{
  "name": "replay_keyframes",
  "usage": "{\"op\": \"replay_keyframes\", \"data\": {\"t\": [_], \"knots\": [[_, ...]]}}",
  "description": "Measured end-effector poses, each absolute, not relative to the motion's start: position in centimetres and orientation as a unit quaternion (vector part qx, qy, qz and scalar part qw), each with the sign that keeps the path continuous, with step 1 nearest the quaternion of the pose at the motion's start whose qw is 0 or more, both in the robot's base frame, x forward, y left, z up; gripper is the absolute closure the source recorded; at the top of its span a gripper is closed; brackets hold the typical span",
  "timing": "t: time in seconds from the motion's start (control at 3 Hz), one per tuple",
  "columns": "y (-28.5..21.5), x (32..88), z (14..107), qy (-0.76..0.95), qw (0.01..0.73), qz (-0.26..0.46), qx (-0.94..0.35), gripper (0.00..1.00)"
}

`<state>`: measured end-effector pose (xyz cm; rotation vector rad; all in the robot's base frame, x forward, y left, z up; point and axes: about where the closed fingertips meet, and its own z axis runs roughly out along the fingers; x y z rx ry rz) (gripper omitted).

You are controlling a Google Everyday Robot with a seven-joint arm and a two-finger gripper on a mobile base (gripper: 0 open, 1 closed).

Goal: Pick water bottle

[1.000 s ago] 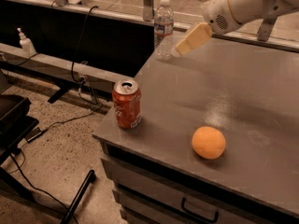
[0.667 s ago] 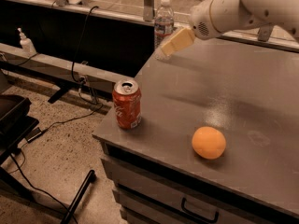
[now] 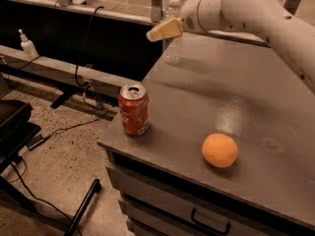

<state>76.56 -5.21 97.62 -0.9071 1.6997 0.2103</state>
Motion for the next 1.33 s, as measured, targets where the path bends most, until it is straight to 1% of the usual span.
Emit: {"op": "replay_keyframes", "data": {"t": [0.33,0.67,1.0,1.33], "knots": [[-4.6,79.7,98.0,0.718,0.585,0.102,-0.364,0.18],[-5.1,81.2,97.7,0.73,0.578,0.098,-0.352,0.41],[-7.5,81.2,97.5,0.745,0.561,0.101,-0.345,0.72],[-8.8,80.0,99.4,0.742,0.548,0.128,-0.364,0.96]]}}
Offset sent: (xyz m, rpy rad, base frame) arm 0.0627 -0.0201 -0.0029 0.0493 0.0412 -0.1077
